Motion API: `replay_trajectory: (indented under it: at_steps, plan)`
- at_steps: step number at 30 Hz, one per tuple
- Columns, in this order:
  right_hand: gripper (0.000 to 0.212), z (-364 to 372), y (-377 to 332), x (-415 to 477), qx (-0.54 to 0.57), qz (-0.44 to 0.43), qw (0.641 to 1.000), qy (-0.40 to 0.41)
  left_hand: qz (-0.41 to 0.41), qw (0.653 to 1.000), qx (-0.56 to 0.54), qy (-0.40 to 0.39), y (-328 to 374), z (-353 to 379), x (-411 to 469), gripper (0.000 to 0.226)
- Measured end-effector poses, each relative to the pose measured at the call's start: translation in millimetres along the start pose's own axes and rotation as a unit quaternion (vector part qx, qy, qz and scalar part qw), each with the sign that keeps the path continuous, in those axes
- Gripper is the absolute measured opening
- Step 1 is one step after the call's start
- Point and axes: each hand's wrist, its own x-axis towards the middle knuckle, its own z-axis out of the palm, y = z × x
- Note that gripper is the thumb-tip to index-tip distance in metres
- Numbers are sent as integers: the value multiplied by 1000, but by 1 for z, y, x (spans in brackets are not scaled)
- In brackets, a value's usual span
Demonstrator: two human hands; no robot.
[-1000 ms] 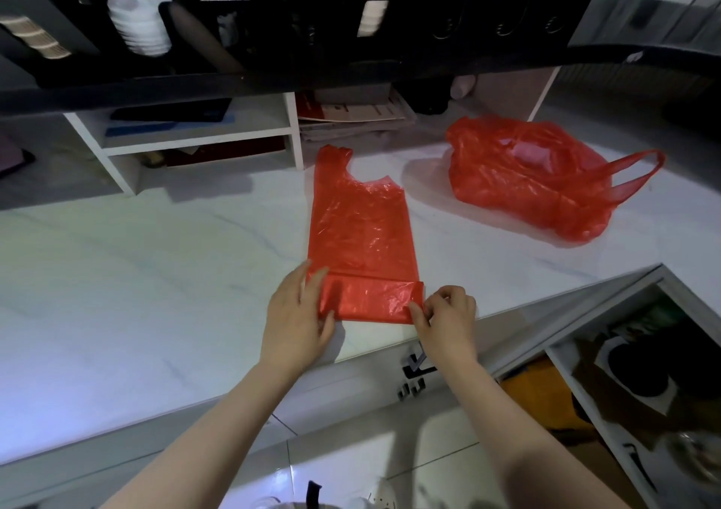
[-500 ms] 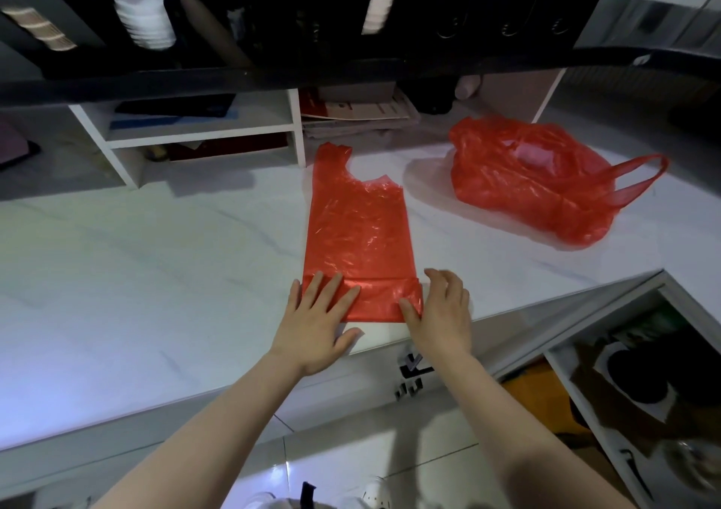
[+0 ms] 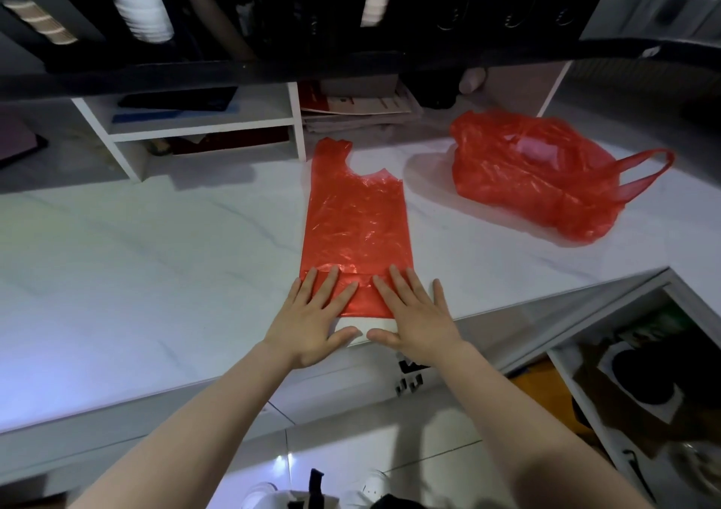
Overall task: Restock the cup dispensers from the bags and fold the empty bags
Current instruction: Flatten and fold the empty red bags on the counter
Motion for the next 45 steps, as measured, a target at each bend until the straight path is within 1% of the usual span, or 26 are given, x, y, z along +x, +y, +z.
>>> replay_trajectory:
  at_steps: [4, 6, 9, 11, 14, 17, 19, 20, 21, 23, 24, 25, 28, 30, 32, 33, 34, 35, 36, 37, 39, 41, 42, 44, 45]
  plan:
    - [104, -1, 4, -6, -26, -27, 999, -7, -5, 1000, 3, -24, 2, -2, -6, 82]
    - [106, -2, 5, -8, -37, -33, 999, -5, -6, 1000, 4, -23, 4, -2, -8, 81]
    - [96, 0, 7, -14, -22, -41, 999, 18, 4, 1000, 21, -1, 5, -2, -15, 79]
    - [87, 2, 12, -19, 19, -49, 998, 47, 25, 999, 16, 31, 3, -3, -22, 81]
    - [73, -3, 26, -26, 100, -67, 987, 102, 60, 992, -52, 95, -2, -6, -29, 82]
    - [57, -6, 39, -28, 151, -62, 977, 136, 54, 985, -104, 129, -6, -7, -35, 76]
    - [45, -11, 44, -27, 192, -38, 970, 142, 28, 975, -149, 160, -5, -6, -38, 61]
    - [40, -13, 44, -26, 203, -27, 969, 137, -1, 968, -180, 175, -4, -7, -38, 52]
    - [34, -14, 44, -24, 210, -13, 968, 139, -43, 958, -217, 184, -3, -7, -37, 44]
    - [13, -17, 43, -19, 233, 41, 958, 164, -137, 926, -290, 198, 2, -12, -31, 27]
    - [13, -18, 42, -17, 251, 74, 950, 172, -173, 911, -313, 204, 4, -13, -26, 18]
    - [22, -18, 41, -14, 261, 100, 944, 173, -198, 901, -325, 210, 6, -14, -22, 13]
    - [38, -13, 41, -6, 241, 138, 945, 174, -231, 889, -327, 223, 12, -12, -16, 13]
    - [40, -9, 40, -3, 229, 156, 943, 187, -243, 884, -325, 231, 15, -10, -16, 15]
    - [37, -7, 37, -2, 221, 163, 940, 204, -261, 877, -325, 239, 17, -10, -15, 15]
    - [35, -6, 35, -2, 215, 162, 939, 214, -268, 872, -329, 242, 18, -10, -15, 22]
    - [33, -6, 33, -2, 206, 160, 939, 226, -268, 872, -330, 245, 20, -11, -15, 35]
    - [32, -5, 32, -2, 194, 156, 938, 240, -257, 879, -318, 248, 22, -11, -14, 50]
    - [37, -5, 31, -2, 181, 154, 939, 249, -241, 892, -293, 246, 24, -11, -14, 61]
    - [48, -5, 31, -2, 172, 157, 940, 249, -225, 907, -261, 243, 25, -10, -15, 69]
    - [66, -9, 29, -2, 174, 162, 943, 232, -210, 926, -184, 254, 28, -8, -16, 75]
    - [73, -13, 27, 0, 163, 142, 952, 215, -180, 939, -100, 277, 29, -7, -12, 73]
    - [72, -15, 26, 1, 129, 111, 966, 193, -152, 953, -69, 254, 28, -8, -10, 71]
    - [68, -14, 27, 2, 32, 22, 991, 128, -99, 985, -41, 134, 24, -7, -7, 66]
    - [64, -13, 31, 2, 3, -19, 995, 93, -84, 993, -39, 78, 20, -3, -6, 62]
